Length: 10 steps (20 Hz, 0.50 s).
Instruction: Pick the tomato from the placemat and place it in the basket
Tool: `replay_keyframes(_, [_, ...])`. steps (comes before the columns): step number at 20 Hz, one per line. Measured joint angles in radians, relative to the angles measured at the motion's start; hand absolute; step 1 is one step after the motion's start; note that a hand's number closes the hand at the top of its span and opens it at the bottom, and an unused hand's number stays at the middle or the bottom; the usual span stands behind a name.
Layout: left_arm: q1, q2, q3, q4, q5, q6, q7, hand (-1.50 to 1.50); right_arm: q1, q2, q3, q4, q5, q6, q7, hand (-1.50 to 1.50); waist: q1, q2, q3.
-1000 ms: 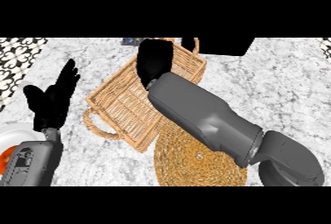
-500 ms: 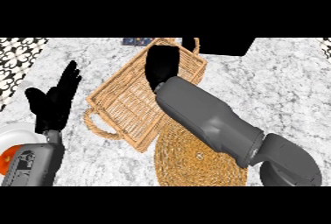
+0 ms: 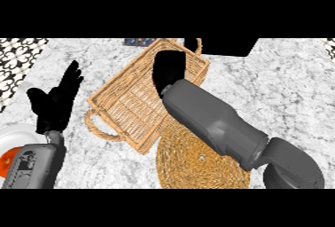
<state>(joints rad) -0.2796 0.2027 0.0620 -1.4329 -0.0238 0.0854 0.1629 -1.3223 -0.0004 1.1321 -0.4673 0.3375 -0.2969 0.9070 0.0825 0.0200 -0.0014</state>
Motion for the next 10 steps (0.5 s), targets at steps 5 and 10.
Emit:
replay_keyframes(5, [-0.003,0.008,0.014,0.024,0.007,-0.012,-0.023,0.0,0.001,0.0,-0.012,-0.014,-0.027,0.023,0.004,1.5,0.0,0.0,0.0])
replay_keyframes(10, [0.001,0.002,0.008,0.018,0.003,-0.013,-0.022,0.0,0.02,0.0,-0.033,0.0,-0.063,0.039,0.007,1.5,0.001,0.0,0.0])
